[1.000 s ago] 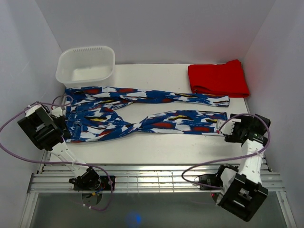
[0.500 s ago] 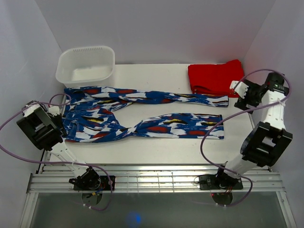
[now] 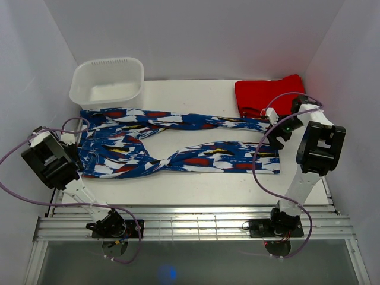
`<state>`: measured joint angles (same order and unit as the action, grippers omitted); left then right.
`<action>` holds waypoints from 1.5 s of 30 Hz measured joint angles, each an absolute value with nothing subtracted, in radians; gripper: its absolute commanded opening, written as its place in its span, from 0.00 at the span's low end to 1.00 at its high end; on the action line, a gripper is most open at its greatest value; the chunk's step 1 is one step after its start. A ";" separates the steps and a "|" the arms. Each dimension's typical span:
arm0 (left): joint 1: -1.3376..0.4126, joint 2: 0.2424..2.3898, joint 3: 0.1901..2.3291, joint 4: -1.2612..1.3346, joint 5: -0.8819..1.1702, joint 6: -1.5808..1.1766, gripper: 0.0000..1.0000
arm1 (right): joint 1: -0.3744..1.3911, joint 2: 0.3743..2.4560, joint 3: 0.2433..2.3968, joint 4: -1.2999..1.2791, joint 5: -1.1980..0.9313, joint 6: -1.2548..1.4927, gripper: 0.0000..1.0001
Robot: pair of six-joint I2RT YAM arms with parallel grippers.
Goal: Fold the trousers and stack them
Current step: Flatten the trousers out
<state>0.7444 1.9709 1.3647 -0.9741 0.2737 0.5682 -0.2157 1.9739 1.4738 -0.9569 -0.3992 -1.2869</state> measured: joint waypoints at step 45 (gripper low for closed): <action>0.759 2.030 1.449 -1.067 0.345 0.605 0.20 | -0.840 1.297 0.876 -0.367 -0.627 -1.975 0.92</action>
<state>0.7593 2.0300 1.4494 -1.0668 0.3454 0.6048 -0.8402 1.2972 0.8764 -0.3672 -0.6270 -1.9755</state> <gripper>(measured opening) 0.122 0.921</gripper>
